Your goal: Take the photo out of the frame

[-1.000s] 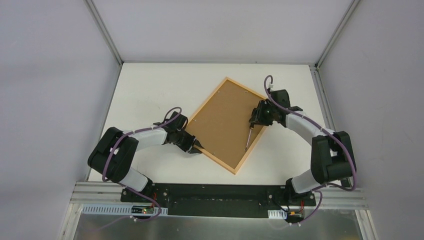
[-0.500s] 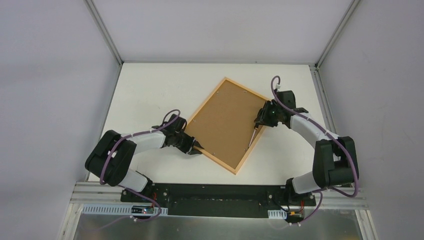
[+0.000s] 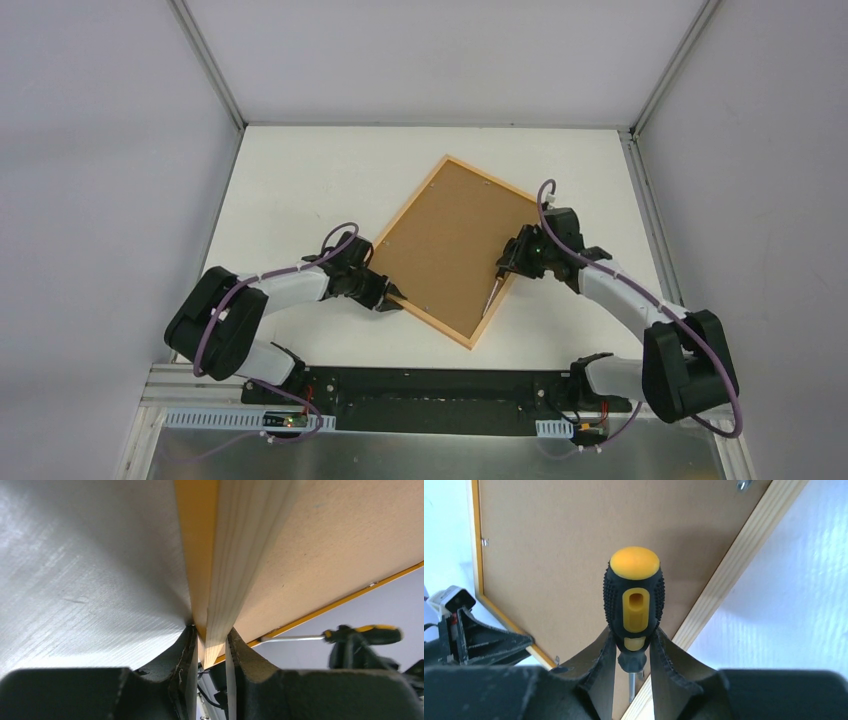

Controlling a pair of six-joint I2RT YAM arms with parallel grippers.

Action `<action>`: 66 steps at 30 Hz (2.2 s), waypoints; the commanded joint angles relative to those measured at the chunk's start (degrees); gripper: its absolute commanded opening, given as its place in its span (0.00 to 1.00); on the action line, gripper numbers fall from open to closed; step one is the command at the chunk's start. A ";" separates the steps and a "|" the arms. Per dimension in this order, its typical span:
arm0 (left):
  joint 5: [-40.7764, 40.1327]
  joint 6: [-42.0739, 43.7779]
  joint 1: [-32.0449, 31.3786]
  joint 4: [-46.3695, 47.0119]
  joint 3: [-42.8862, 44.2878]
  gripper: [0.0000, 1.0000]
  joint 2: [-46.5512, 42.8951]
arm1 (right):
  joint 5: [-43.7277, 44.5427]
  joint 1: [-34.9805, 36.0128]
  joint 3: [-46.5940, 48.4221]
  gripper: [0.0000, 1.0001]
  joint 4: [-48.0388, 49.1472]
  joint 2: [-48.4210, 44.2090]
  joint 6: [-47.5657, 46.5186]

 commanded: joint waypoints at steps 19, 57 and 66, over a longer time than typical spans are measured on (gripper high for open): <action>-6.83 -3.19 -0.78 -6.00 -4.68 0.00 -0.90 | 1.77 -5.85 10.11 0.00 -2.65 5.15 -3.01; -6.03 -2.50 -0.83 -5.93 -5.02 0.00 -0.77 | 1.64 -4.15 13.36 0.00 2.49 15.30 -4.92; -5.77 -2.73 -0.78 -5.98 -4.63 0.00 0.11 | 3.47 -0.21 8.03 0.00 4.96 11.82 -0.08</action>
